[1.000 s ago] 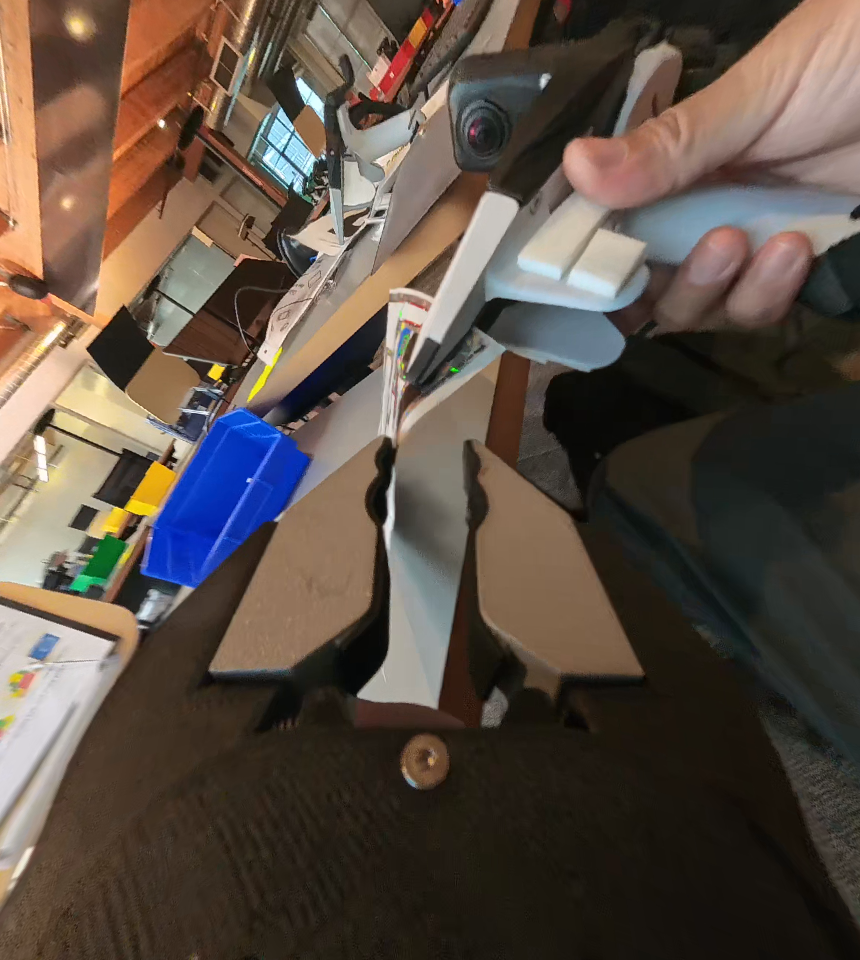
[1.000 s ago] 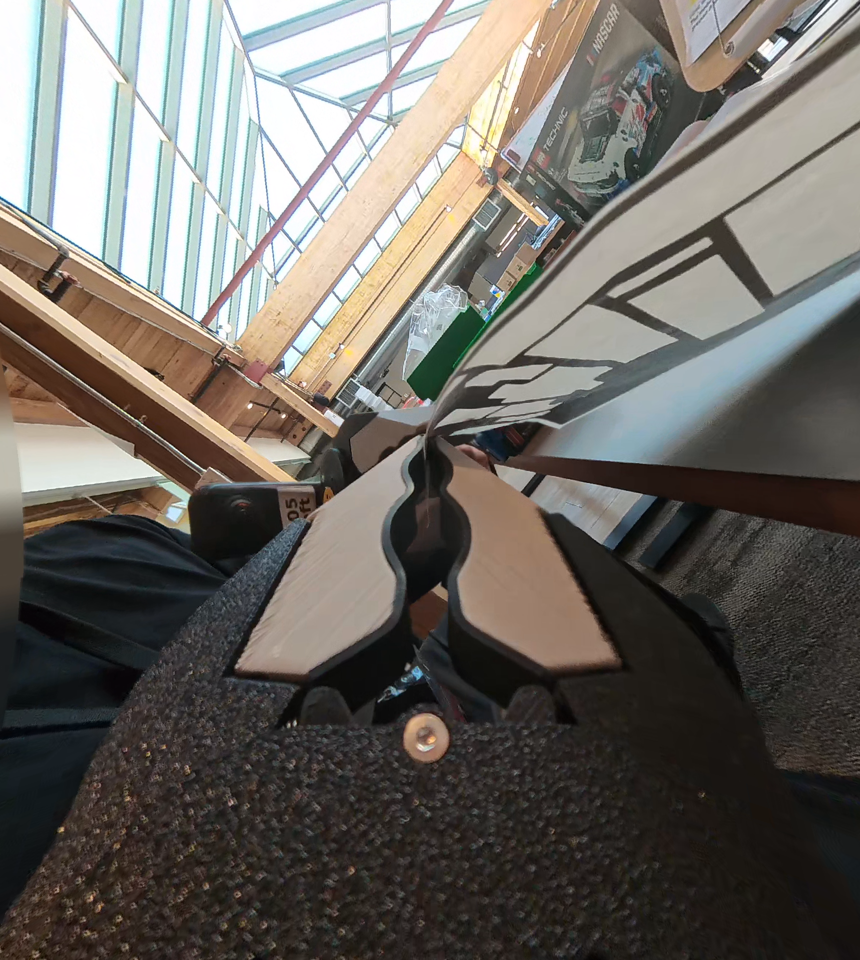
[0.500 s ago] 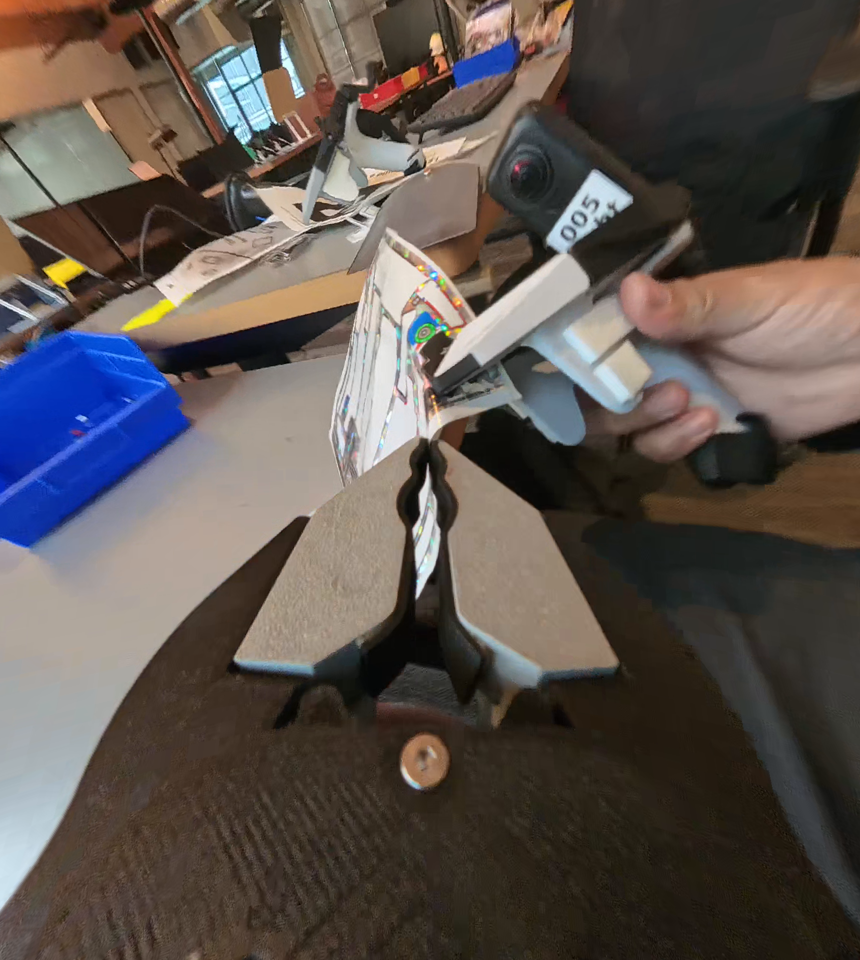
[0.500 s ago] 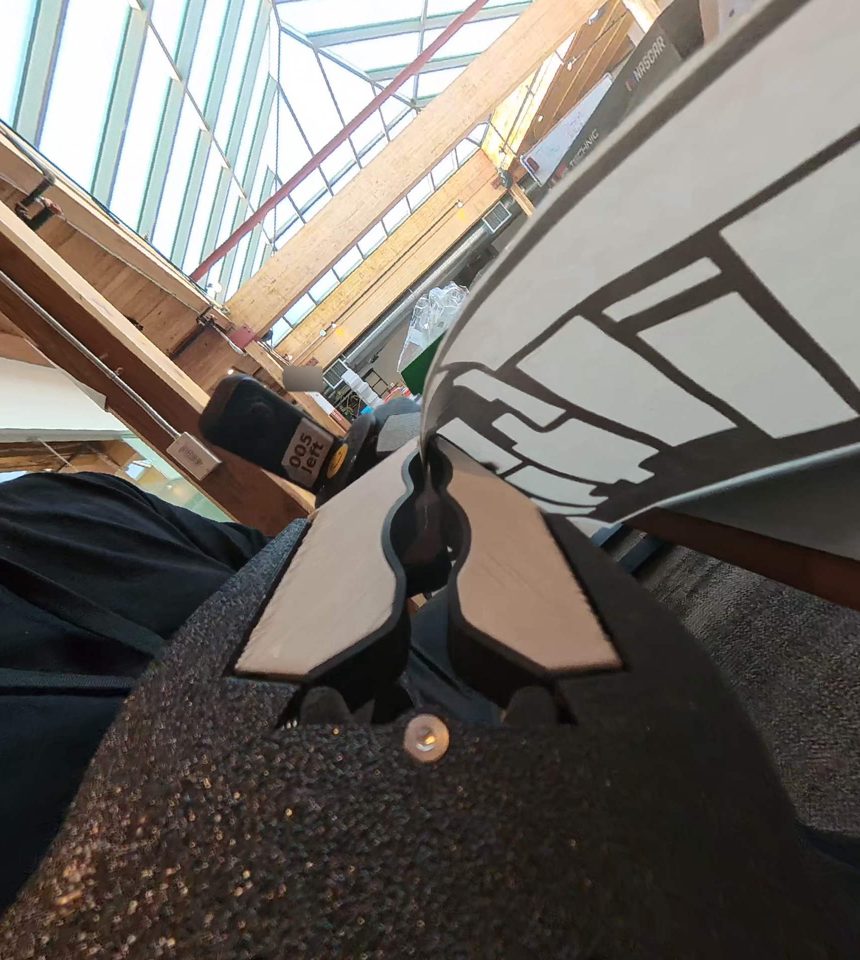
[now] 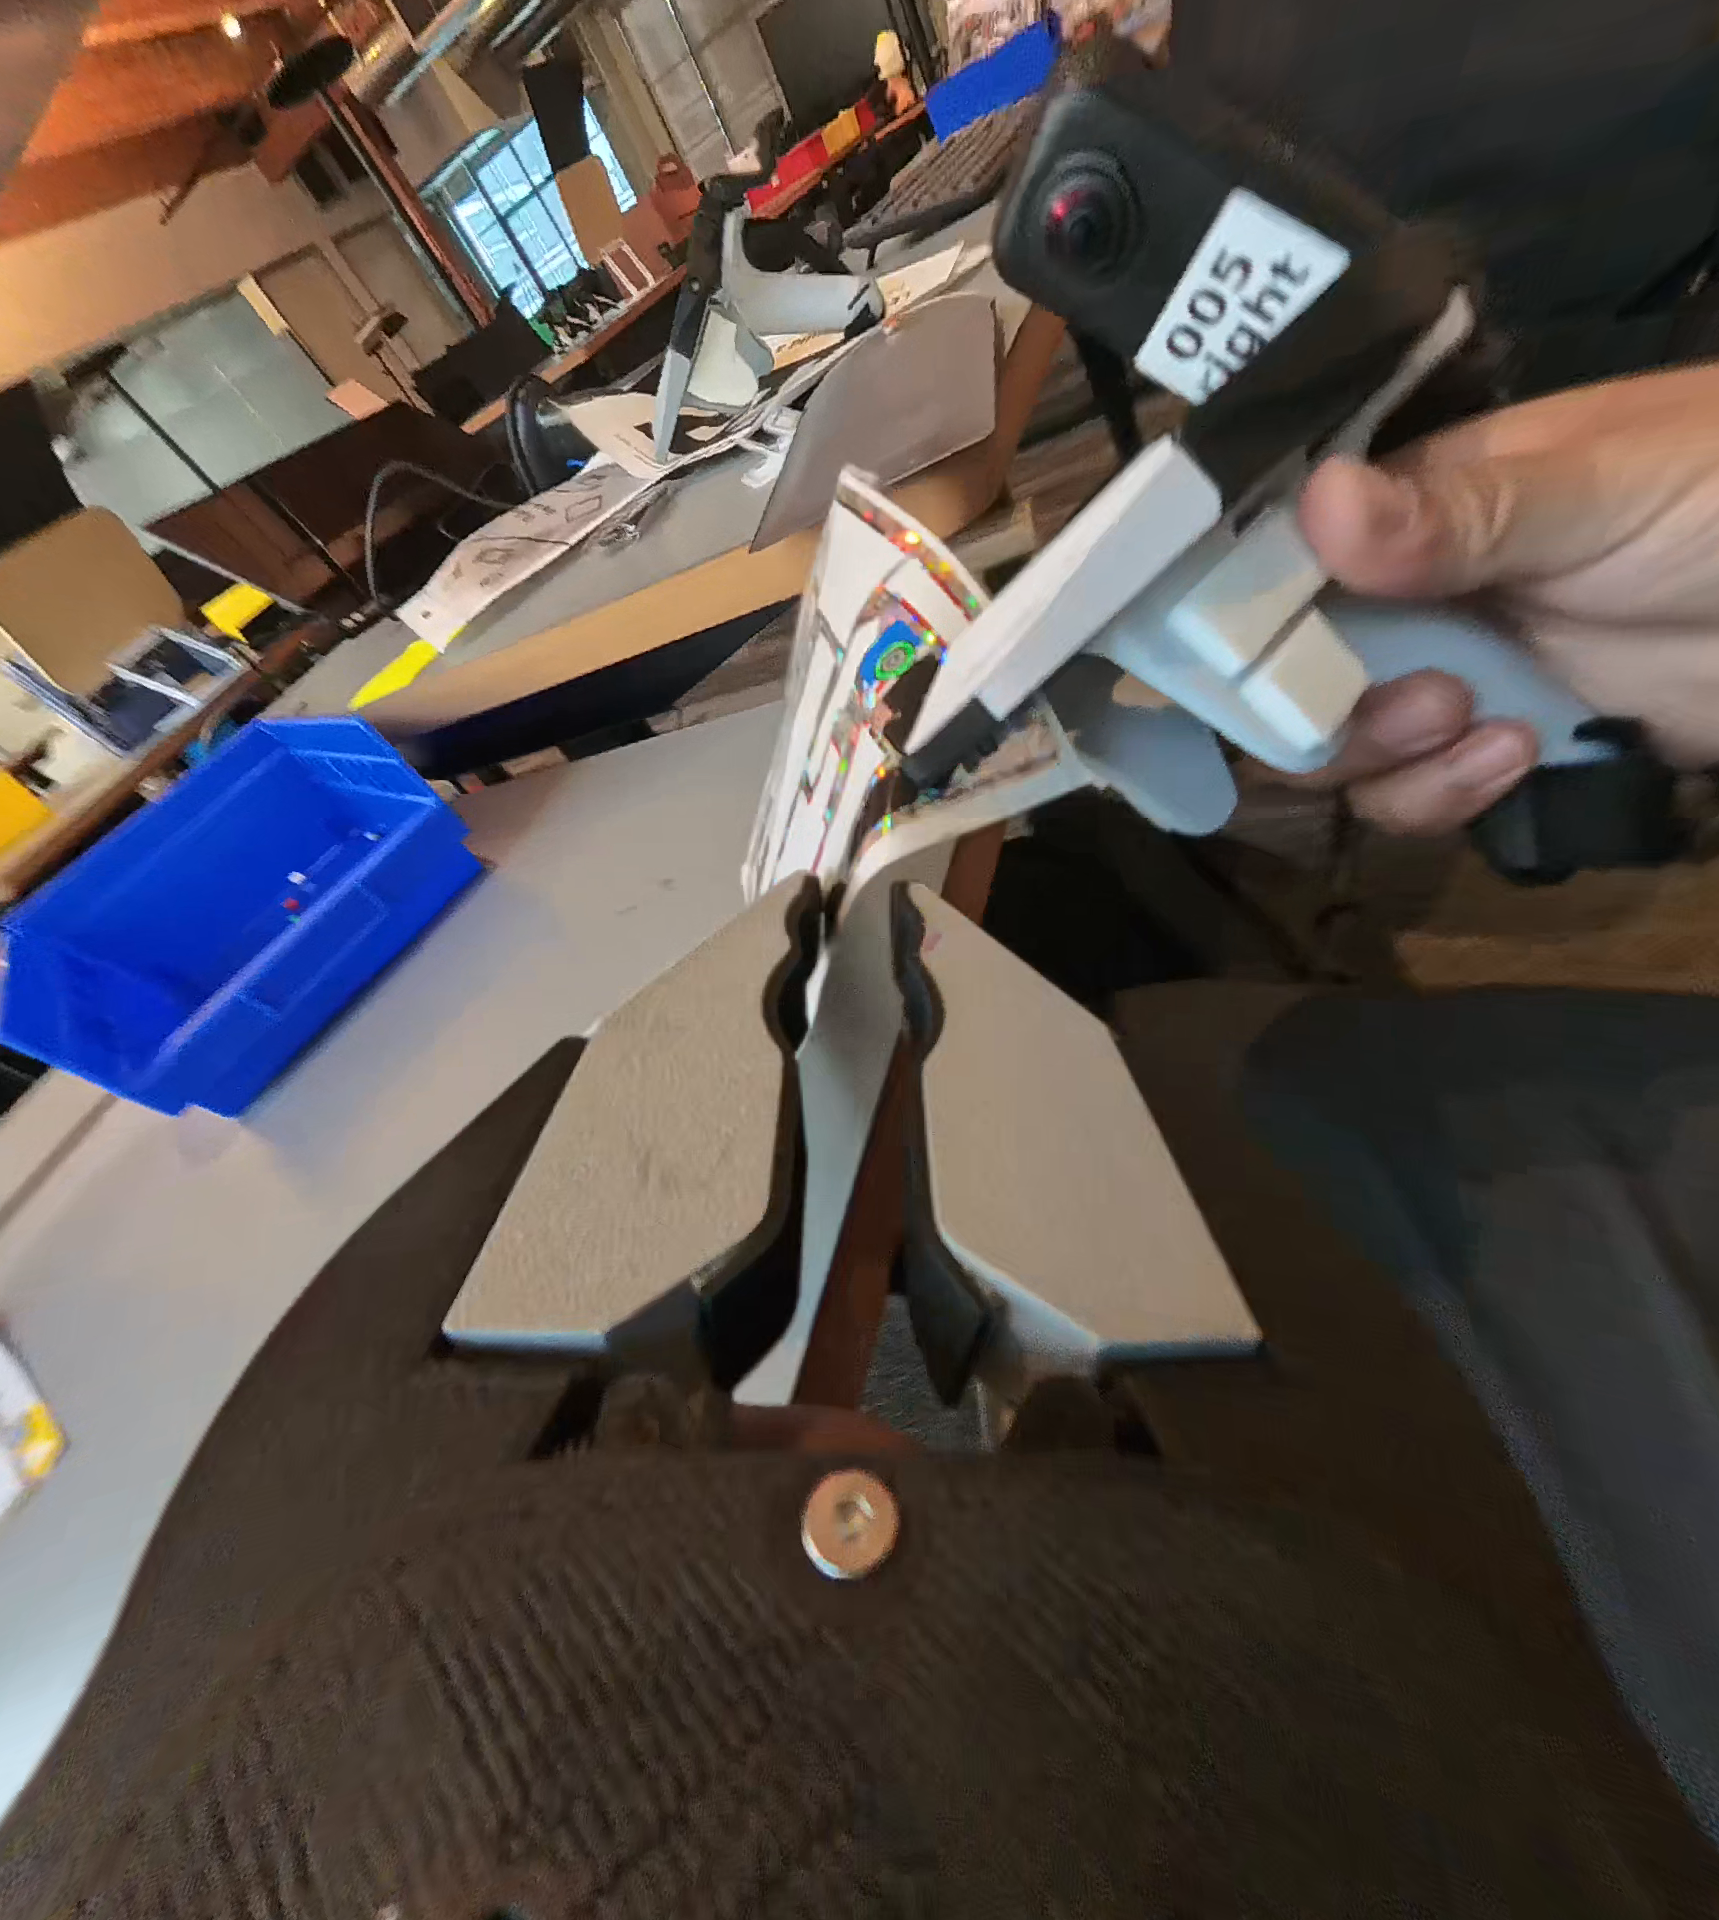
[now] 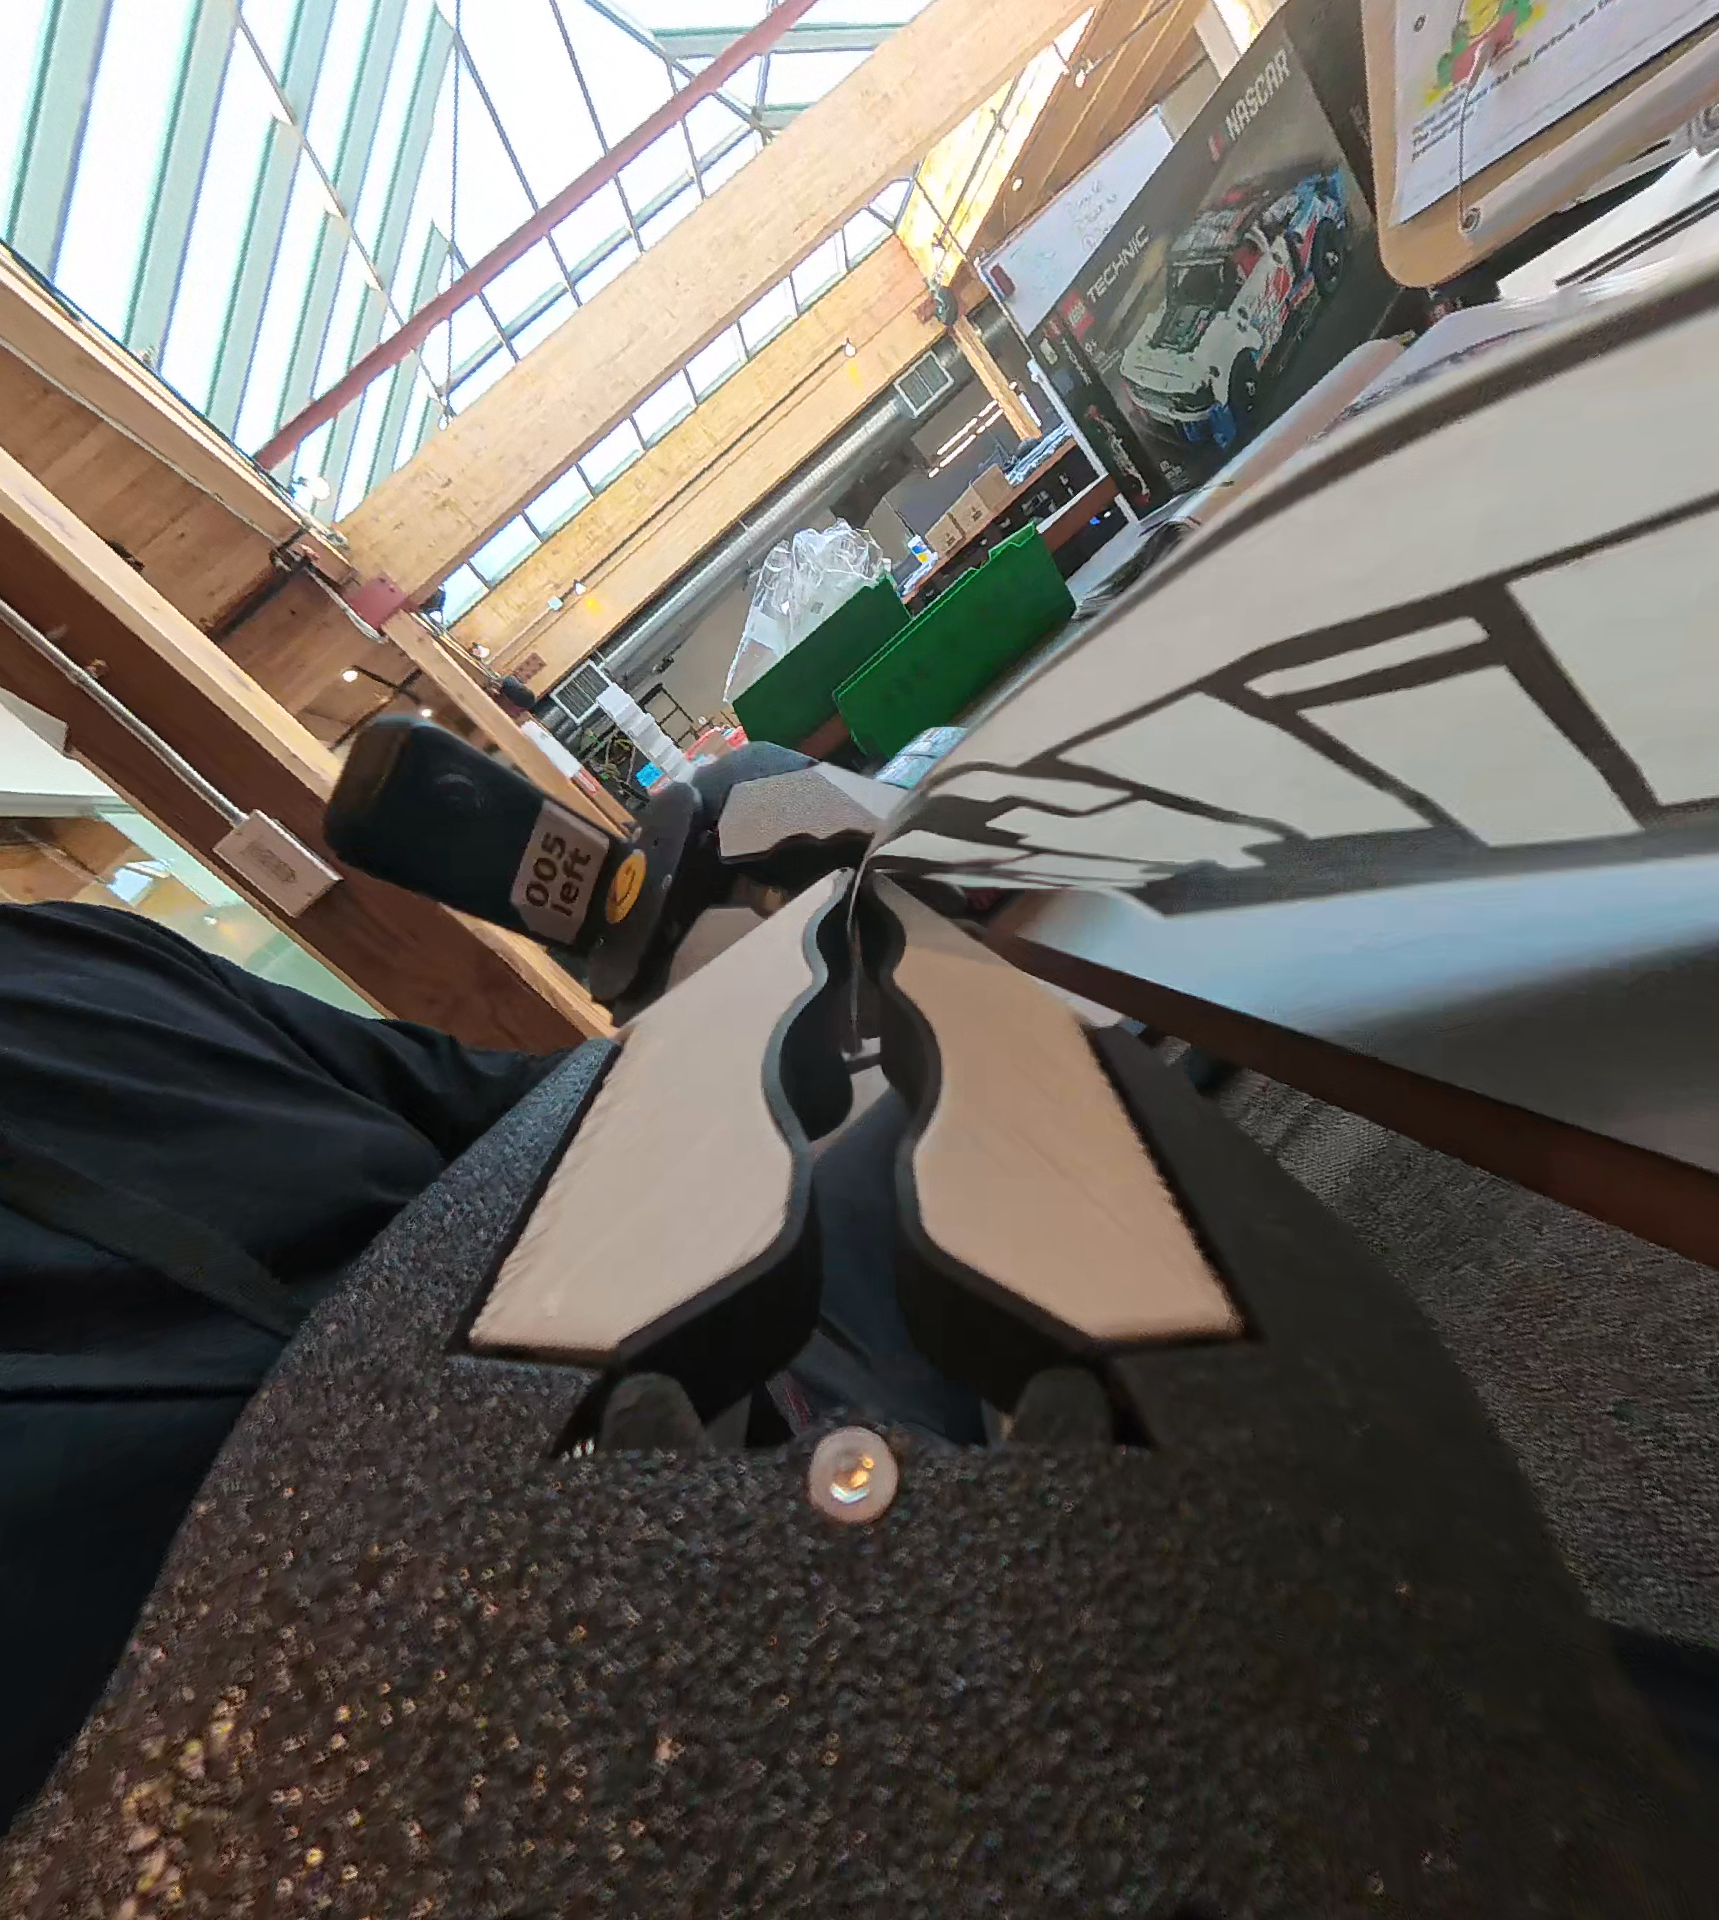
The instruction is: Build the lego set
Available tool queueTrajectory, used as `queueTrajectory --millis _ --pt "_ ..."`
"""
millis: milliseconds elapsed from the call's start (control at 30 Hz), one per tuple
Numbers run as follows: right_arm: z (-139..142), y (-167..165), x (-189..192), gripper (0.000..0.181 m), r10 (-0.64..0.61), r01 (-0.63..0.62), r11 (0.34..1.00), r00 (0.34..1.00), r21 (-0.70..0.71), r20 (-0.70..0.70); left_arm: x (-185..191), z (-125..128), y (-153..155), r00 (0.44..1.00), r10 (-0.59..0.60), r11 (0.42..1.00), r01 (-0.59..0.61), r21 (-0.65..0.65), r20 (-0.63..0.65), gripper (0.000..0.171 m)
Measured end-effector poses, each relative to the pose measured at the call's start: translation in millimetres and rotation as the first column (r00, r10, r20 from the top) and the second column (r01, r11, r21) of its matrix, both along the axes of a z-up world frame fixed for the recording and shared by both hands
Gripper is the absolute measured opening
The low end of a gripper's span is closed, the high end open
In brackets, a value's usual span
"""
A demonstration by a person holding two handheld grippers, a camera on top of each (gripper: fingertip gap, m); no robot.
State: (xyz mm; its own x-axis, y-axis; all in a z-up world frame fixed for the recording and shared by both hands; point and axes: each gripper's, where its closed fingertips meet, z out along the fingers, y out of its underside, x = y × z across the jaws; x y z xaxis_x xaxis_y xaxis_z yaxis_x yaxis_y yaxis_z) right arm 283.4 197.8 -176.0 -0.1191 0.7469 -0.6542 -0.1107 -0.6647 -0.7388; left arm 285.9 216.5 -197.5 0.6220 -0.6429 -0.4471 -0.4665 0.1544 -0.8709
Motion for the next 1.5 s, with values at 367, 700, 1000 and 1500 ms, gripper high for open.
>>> queueTrajectory --millis 367,700,1000,1500 --pt "8 -10 -1 0.000 0.082 -0.091 0.985 0.995 -0.146 -0.065 6 -4 -2 0.968 0.052 0.974 0.005 0.226 -0.245 0.000" --pt "10 -12 2 0.009 0.086 -0.094 0.986 0.994 -0.135 -0.069 -2 2 5 0.968 0.113 0.969 -0.057 0.241 -0.226 0.000" --pt "6 -16 -1 0.010 0.096 -0.098 0.991 0.995 -0.096 -0.033 -3 6 6 0.971 0.122 0.967 -0.071 0.243 -0.205 0.000" --pt "6 -12 2 0.002 0.077 -0.080 0.991 0.996 -0.108 -0.033 6 11 -4 0.967 0.086 0.961 -0.017 0.275 -0.241 0.000"
